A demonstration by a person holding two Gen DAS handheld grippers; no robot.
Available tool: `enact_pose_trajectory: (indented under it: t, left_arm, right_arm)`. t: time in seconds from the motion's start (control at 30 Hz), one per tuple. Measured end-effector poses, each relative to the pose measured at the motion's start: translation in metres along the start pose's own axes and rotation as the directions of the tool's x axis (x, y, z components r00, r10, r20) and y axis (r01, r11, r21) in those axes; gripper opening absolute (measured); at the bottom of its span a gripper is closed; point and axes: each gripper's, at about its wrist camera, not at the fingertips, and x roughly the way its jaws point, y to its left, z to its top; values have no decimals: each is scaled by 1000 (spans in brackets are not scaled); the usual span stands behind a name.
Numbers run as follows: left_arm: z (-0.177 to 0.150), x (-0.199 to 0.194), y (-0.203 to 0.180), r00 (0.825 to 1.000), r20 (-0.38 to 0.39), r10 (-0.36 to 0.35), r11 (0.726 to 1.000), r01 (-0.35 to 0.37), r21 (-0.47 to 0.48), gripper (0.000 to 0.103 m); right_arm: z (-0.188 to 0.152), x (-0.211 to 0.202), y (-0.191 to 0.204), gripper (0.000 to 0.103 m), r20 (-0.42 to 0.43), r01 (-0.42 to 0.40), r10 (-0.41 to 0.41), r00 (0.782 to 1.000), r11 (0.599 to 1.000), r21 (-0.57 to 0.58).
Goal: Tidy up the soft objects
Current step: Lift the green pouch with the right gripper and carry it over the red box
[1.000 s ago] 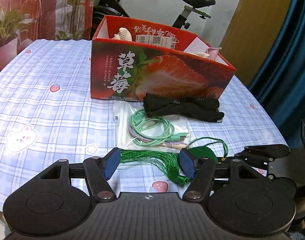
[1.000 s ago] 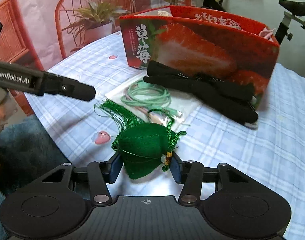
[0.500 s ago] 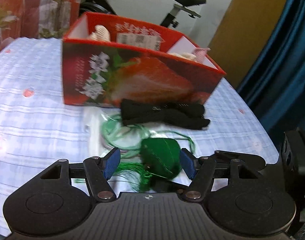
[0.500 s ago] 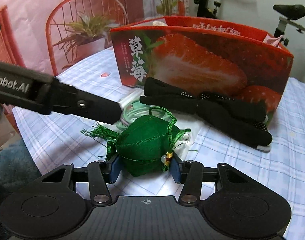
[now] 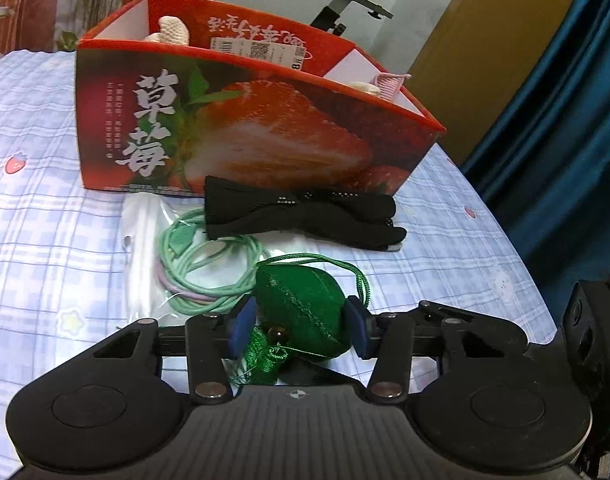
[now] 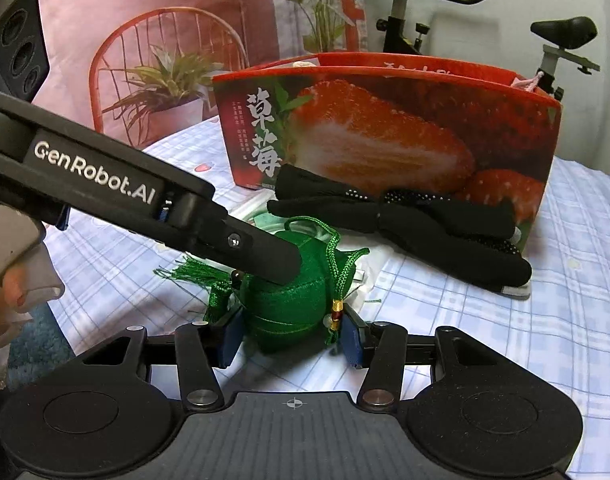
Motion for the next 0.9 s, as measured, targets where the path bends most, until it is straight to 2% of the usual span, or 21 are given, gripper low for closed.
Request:
enact_pose_trajectory:
  t: [0.1, 0.5, 0.9]
  left_arm:
    - [0, 3, -2, 1000, -5, -16, 1000, 16, 5, 44]
    - [0, 5, -3, 1000, -5, -18, 1000, 18, 8, 43]
    - [1, -5, -5, 1000, 13, -26, 1000, 25, 18, 40]
  right_arm:
    - [0, 0, -1, 46, 5, 1, -1, 1000, 1000, 6]
    - [3, -10, 1, 51, 51, 33, -33, 998, 999, -3]
    - [6, -12, 3, 45, 59, 23, -23, 998, 1000, 6]
